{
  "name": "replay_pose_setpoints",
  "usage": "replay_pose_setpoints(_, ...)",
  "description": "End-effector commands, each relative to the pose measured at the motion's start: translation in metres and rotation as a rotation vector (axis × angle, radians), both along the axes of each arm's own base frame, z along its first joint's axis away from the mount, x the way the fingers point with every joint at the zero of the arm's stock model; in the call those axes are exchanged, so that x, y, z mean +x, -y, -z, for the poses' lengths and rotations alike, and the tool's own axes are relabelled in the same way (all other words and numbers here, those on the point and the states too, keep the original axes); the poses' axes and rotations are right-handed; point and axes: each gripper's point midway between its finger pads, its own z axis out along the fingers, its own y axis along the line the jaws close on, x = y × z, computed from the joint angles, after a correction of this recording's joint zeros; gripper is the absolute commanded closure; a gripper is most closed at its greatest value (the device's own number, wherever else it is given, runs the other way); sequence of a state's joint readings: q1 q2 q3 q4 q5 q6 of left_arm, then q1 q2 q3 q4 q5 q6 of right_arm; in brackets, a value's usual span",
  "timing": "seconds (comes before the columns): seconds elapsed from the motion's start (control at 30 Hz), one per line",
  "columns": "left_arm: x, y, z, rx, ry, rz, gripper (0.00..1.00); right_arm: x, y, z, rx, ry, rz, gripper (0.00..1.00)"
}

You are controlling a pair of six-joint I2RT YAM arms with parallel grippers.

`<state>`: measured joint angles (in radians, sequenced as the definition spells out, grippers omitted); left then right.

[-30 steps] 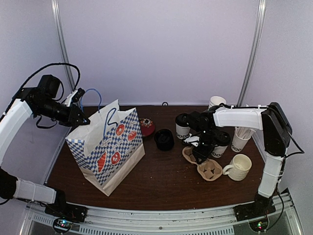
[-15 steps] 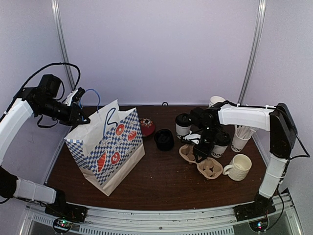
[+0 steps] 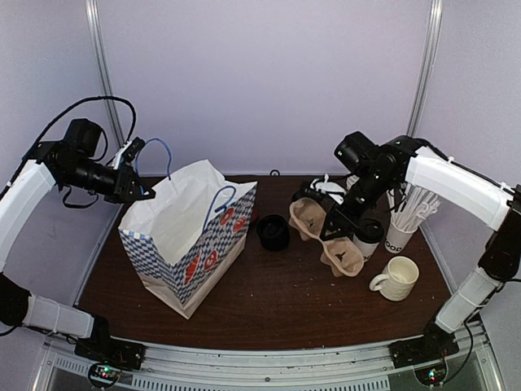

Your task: Pack the takeout coffee

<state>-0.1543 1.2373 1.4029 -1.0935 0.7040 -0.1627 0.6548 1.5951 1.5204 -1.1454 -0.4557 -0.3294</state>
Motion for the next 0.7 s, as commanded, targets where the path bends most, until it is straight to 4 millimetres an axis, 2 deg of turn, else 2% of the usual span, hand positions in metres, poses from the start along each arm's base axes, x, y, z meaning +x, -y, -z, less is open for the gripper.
replay_pose_setpoints(0.0, -0.018, 0.016, -0.031, -0.099, 0.049, 0.089, 1.0, -0.003, -0.009, -0.07, 0.147, 0.128, -0.051, 0.66)
replay_pose_setpoints(0.2, -0.043, 0.035, -0.035, -0.119, 0.014, 0.183, 1.0, -0.002, -0.011, -0.126, 0.231, 0.23, -0.062, 0.66)
replay_pose_setpoints(0.43, -0.079, 0.074, -0.038, -0.122, -0.016, 0.371, 1.0, -0.001, -0.016, -0.19, 0.35, 0.362, -0.068, 0.66)
replay_pose_setpoints(0.57, -0.085, 0.099, -0.03, -0.093, -0.042, 0.463, 1.0, -0.007, -0.022, -0.227, 0.442, 0.407, -0.095, 0.66)
replay_pose_setpoints(0.67, -0.079, 0.12, -0.014, -0.063, -0.076, 0.526, 1.0, -0.016, -0.029, -0.243, 0.511, 0.387, -0.133, 0.65)
